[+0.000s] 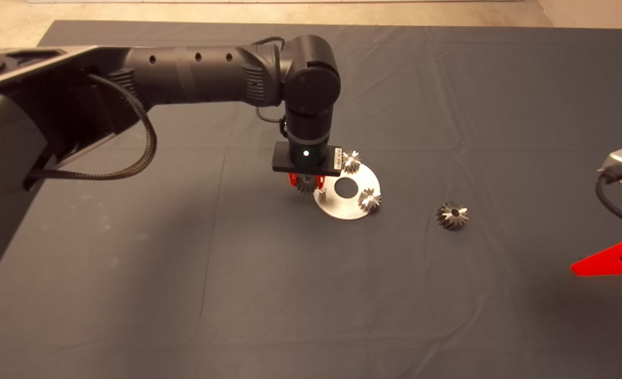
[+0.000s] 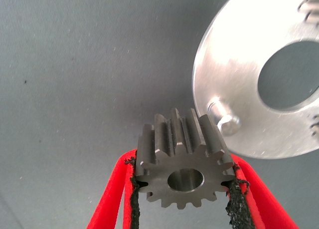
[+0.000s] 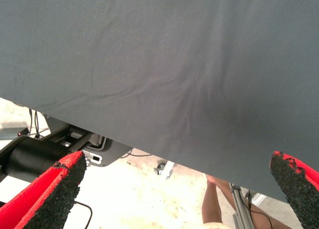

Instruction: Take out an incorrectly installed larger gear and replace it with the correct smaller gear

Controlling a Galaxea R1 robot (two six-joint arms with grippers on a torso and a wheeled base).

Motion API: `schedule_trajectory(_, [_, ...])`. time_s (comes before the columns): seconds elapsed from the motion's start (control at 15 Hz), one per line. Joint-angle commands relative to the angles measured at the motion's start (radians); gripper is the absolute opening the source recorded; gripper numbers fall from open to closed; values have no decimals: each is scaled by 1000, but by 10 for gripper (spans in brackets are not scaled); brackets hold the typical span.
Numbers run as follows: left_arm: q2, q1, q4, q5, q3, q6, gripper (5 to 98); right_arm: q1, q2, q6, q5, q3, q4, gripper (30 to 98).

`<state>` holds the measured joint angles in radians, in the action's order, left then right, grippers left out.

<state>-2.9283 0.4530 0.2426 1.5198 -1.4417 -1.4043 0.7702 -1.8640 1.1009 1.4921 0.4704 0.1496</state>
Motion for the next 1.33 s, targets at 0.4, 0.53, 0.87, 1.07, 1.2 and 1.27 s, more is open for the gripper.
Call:
schedule_trajectory(0.4, [-32, 29, -66, 51, -52, 119, 338, 17, -25, 5, -3, -3, 35, 977])
schedule_trajectory(0.53, [-32, 29, -79, 50, -52, 138, 338, 17, -25, 7, -3, -4, 35, 977])
schedule_trajectory(0.87, [-38, 29, -112, 9, -63, 190, 338, 17, -24, 7, -1, -4, 36, 977])
schedule_trajectory(1.07, [-38, 29, -141, -55, -66, 194, 338, 17, -24, 8, -3, -4, 36, 977])
schedule_trajectory(1.2, [-39, 29, -152, -73, -80, 192, 338, 17, -24, 8, -2, -4, 36, 977])
schedule_trajectory(1.27, [-39, 29, -154, -73, -89, 192, 338, 17, -24, 8, -3, -4, 36, 977])
